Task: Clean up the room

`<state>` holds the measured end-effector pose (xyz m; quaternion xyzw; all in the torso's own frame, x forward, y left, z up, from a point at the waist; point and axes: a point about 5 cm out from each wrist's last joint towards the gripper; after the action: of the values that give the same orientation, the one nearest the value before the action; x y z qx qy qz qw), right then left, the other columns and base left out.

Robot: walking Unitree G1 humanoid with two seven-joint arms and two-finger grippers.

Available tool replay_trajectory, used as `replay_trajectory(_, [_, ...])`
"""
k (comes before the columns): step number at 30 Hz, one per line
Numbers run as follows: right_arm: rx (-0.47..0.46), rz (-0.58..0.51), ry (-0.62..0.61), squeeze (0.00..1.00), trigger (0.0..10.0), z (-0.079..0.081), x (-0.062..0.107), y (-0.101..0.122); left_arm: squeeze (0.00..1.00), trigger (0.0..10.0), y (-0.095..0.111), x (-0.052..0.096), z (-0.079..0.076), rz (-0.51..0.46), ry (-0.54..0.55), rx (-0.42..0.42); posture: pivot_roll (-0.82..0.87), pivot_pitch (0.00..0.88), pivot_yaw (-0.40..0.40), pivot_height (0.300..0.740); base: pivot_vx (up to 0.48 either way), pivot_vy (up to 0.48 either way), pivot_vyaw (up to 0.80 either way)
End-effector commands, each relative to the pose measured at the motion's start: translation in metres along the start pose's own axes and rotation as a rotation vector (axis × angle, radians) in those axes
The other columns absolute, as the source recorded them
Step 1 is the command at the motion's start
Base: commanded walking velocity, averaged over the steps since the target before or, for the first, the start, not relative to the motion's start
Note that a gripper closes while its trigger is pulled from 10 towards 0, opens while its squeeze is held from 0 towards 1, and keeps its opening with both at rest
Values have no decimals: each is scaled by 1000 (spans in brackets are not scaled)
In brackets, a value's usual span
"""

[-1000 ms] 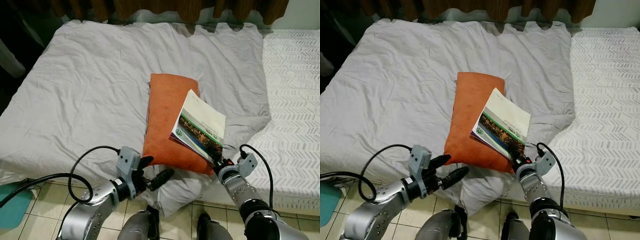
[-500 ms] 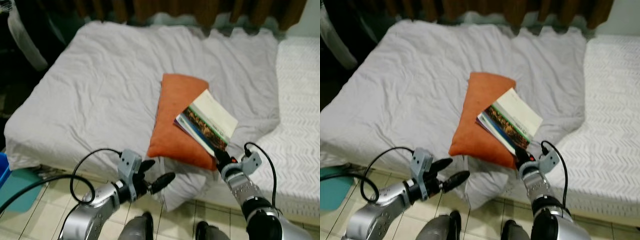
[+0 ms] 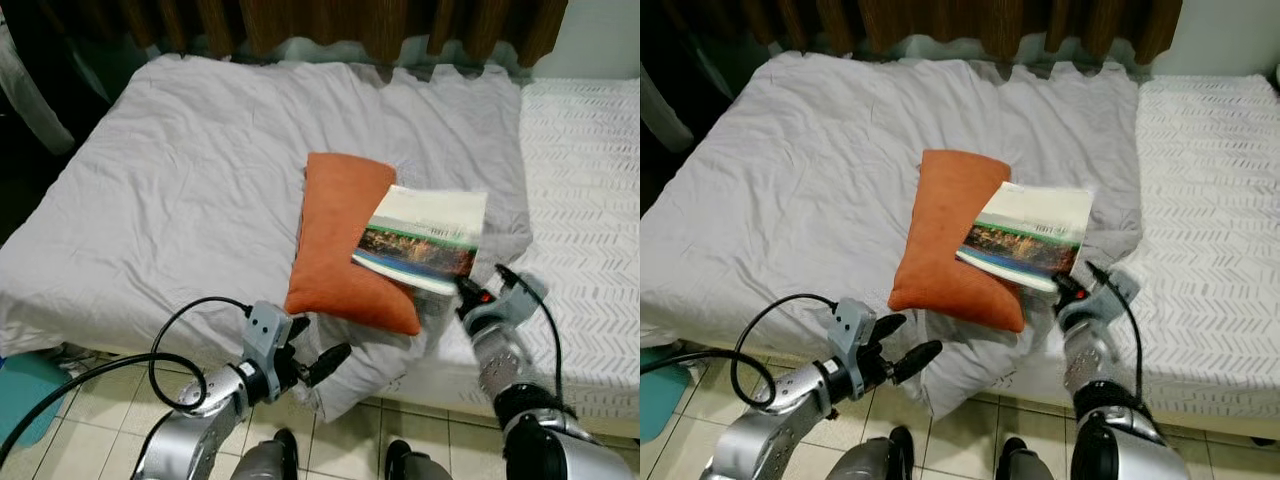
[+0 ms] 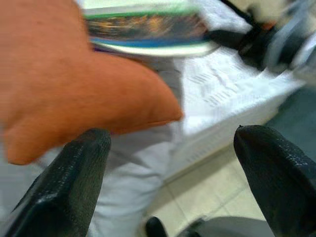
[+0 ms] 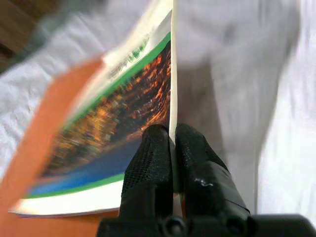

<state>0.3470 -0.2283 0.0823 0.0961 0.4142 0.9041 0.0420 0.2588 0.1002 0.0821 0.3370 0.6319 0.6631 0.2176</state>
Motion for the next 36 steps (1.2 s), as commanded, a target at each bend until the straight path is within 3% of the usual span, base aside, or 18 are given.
replay_trajectory(1, [95, -106, 35, 0, 0, 8, -4, 25, 0, 10000, -2, -1, 7, -1, 59, -26, 18, 112, 29, 740, 0, 0, 0])
replay_trajectory(8, [342, -287, 79, 0, 0, 18, 0, 60, 0, 10000, 7, -10, 19, -51, 190, -85, -15, 49, 20, 740, 0, 0, 0])
replay_trajectory(9, [342, -287, 79, 0, 0, 18, 0, 60, 0, 10000, 7, -10, 19, -51, 190, -85, -15, 49, 20, 740, 0, 0, 0])
replay_trajectory(10, [491, -384, 98, 0, 0, 19, 13, 70, 0, 10000, 9, -12, 24, -57, 250, -104, -34, 16, 19, 740, 0, 0, 0])
replay_trajectory(11, [491, -384, 98, 0, 0, 19, 13, 70, 0, 10000, 9, -12, 24, -57, 250, -104, -34, 16, 19, 740, 0, 0, 0])
replay_trajectory(13, [628, -427, 130, 0, 0, 18, 30, 69, 0, 10000, 11, -11, 26, -62, 303, -135, -47, 0, 17, 740, 0, 0, 0])
replay_trajectory(14, [628, -427, 130, 0, 0, 18, 30, 69, 0, 10000, 11, -11, 26, -62, 303, -135, -47, 0, 17, 740, 0, 0, 0])
replay_trajectory(16, [738, -398, 155, 0, 0, 7, 51, 54, 0, 10000, 13, -6, 29, -86, 361, -153, -57, 0, 13, 740, 0, 0, 0])
replay_trajectory(19, [770, -380, 163, 0, 0, 2, 58, 48, 0, 10000, 14, -4, 30, -99, 377, -153, -57, 0, 13, 740, 0, 0, 0])
replay_trajectory(21, [835, -279, 103, 0, 0, -30, 87, 21, 0, 10000, 14, 5, 31, -117, 429, -197, -62, 0, 9, 740, 0, 0, 0])
replay_trajectory(22, [835, -279, 103, 0, 0, -30, 87, 21, 0, 10000, 14, 5, 31, -117, 429, -197, -62, 0, 9, 740, 0, 0, 0])
replay_trajectory(23, [854, -247, 76, 0, 0, -41, 97, 13, 0, 10000, 13, 7, 32, -120, 443, -208, -62, 0, 9, 740, 0, 0, 0])
replay_trajectory(25, [854, -247, 76, 0, 0, -41, 97, 13, 0, 10000, 13, 7, 32, -120, 443, -208, -62, 0, 9, 740, 0, 0, 0])
replay_trajectory(27, [881, -193, 12, 0, 0, -60, 119, 3, 0, 10000, 12, 6, 36, -127, 478, -230, -78, 0, -6, 740, 0, 0, 0])
replay_trajectory(29, [881, -193, 12, 0, 0, -60, 119, 3, 0, 10000, 12, 6, 36, -127, 478, -230, -78, 0, -6, 740, 0, 0, 0])
replay_trajectory(30, [862, -126, -21, 0, 0, -72, 135, -6, 0, 10000, 11, 8, 41, -133, 509, -225, -82, 0, -23, 740, 0, 0, 0])
replay_trajectory(31, [837, -90, -24, 0, 0, -75, 140, -10, 0, 10000, 8, 10, 42, -135, 516, -205, -83, 0, -27, 740, 0, 0, 0])
replay_trajectory(36, [791, -56, -29, 0, 0, -77, 140, -12, 0, 10000, 5, 11, 40, -135, 519, -183, -84, 0, -25, 740, 0, -288, 0])
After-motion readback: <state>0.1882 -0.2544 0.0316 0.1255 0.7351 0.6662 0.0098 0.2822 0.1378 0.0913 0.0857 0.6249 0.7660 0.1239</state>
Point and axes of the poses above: a point about 5 cm out from each wrist's last joint towards the gripper, its own x axis pointing back from the gripper into the wrist, its own y axis along the axis of the wrist's last joint, z = x × y, and after that the axes turned 9 degrees about -x, right-handed
